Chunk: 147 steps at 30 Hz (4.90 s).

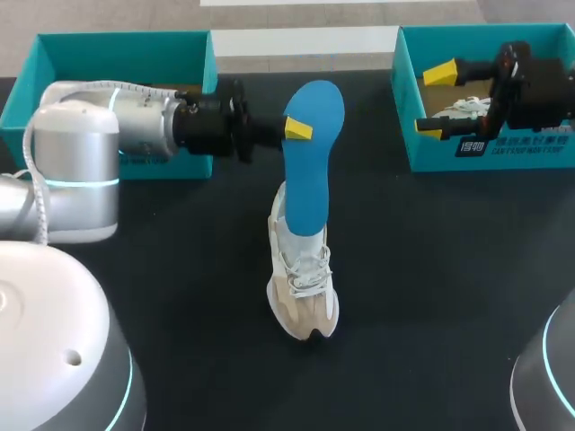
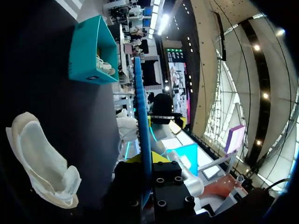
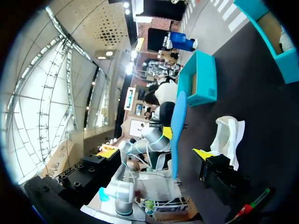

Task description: Take the shoe out of the shoebox, open the shoe tongue, remove and reinsert the insole, then place the shoe into the shoebox

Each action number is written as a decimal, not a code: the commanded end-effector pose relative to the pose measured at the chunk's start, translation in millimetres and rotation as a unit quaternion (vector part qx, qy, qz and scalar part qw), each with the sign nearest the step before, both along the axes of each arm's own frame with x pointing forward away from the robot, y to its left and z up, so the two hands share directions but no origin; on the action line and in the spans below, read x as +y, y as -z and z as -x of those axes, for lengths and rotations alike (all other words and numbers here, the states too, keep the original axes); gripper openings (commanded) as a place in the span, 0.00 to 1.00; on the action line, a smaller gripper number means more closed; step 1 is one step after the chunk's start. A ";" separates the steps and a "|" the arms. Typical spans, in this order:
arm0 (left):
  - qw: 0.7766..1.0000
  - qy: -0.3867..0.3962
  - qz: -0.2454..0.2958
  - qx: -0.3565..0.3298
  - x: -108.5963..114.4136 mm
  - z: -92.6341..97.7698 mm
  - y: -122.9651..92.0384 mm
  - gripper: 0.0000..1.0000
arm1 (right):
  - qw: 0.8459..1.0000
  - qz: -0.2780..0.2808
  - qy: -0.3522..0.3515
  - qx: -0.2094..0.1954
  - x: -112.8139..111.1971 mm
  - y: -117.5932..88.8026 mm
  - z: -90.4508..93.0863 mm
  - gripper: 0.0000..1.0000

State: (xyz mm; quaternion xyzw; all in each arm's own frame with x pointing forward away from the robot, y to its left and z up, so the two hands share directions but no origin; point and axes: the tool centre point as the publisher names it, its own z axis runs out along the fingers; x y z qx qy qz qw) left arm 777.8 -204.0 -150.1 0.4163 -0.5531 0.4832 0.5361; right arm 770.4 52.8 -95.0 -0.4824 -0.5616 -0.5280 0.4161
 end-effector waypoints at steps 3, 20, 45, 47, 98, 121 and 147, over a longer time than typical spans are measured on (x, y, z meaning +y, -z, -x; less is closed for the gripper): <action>1.000 -0.003 -0.001 0.001 -0.2 -2.9 1.2 0.00 | 0.991 0.119 0.041 -0.041 16.4 -10.2 14.0 1.00; 0.999 -0.027 -0.017 0.026 -0.6 -11.4 11.3 0.00 | 0.917 0.367 0.129 -0.085 49.7 -18.8 26.9 1.00; 0.999 -0.027 -0.017 0.026 -0.6 -11.4 11.3 0.00 | 0.803 0.547 0.221 -0.088 101.9 -18.5 21.8 1.00; 0.999 -0.027 -0.017 0.026 -0.6 -11.4 11.3 0.00 | 0.799 0.554 0.215 -0.091 104.0 -17.9 20.9 1.00; 0.999 -0.027 -0.017 0.026 -0.6 -11.4 11.3 0.00 | 0.777 0.616 0.128 -0.023 146.5 11.5 4.8 1.00; 0.999 -0.027 -0.017 0.026 -0.6 -11.4 11.3 0.00 | 0.840 0.539 0.055 -0.028 135.5 14.1 9.1 1.00; 0.999 -0.027 -0.017 0.026 -0.6 -11.4 11.3 0.00 | 0.950 0.310 0.050 -0.003 81.3 12.2 7.1 1.00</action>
